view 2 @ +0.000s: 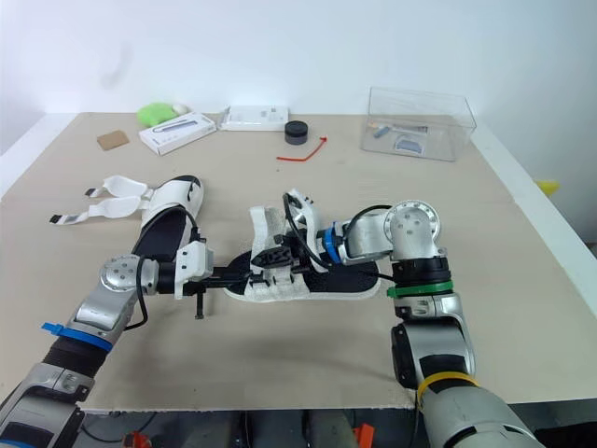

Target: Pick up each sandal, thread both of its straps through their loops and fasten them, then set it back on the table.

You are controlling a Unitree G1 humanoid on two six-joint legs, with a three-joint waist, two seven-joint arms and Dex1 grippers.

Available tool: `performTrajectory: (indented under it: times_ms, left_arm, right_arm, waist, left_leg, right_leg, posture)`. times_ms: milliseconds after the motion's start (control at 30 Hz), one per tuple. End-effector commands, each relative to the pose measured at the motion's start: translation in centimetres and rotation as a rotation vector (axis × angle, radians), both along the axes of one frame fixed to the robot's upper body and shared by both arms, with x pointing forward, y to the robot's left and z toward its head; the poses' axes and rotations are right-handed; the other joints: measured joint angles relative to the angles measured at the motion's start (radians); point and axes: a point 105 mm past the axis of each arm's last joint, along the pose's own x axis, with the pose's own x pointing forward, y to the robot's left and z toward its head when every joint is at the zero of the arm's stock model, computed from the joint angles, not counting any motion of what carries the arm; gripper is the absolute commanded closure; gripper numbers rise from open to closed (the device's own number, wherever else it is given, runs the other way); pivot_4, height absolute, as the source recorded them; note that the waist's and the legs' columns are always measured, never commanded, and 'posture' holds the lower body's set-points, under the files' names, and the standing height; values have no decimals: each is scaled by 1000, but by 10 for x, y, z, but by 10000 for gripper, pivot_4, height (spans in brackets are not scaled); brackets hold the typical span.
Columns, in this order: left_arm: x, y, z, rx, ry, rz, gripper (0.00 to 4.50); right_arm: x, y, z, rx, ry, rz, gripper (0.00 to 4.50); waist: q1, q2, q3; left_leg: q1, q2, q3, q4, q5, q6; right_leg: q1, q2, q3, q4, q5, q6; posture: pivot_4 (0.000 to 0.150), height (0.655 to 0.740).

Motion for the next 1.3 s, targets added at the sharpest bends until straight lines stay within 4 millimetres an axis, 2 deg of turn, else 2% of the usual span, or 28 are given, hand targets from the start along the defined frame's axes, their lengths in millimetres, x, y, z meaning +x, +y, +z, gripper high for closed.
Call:
performTrajectory:
  times_ms: [33, 200, 433, 767, 1300]
  left_arm:
    - [-7, -2, -25, 68, 72, -11, 45000]
    - [-7, -1, -25, 72, 72, -10, 45000]
    - [-6, -1, -25, 76, 72, -12, 45000]
    - [-6, -2, -25, 76, 70, -13, 45000]
    - [-6, -1, -27, 87, 63, -13, 45000]
  right_arm:
    - [2, -3, 4, 23, -10, -9, 43739]
    - [-9, -2, -7, 23, 12, 25, 43739]
    - [-19, 0, -11, 37, 34, 61, 43739]
    - [-14, 4, 4, 95, 58, 54, 43739]
    - [-15, 2, 5, 120, 111, 44, 43739]
  waist:
    - [0, 0, 0]
    - [0, 0, 0]
    - [0, 0, 0]
    - [0, 0, 0]
    - [0, 0, 0]
  left_leg:
    - [0, 0, 0, 0, 0, 0]
    - [0, 0, 0, 0, 0, 0]
    - [0, 0, 0, 0, 0, 0]
    - [0, 0, 0, 0, 0, 0]
    - [-1, 0, 0, 0, 0, 1]
  right_leg:
    - [0, 0, 0, 0, 0, 0]
    - [0, 0, 0, 0, 0, 0]
    - [0, 0, 0, 0, -1, 2]
    - [0, 0, 1, -1, -1, 2]
    - [0, 0, 1, -1, -2, 2]
  posture:
    - [1500, 7400]
    - [1500, 7400]
    - [1500, 7400]
    - [1500, 7400]
    - [1500, 7400]
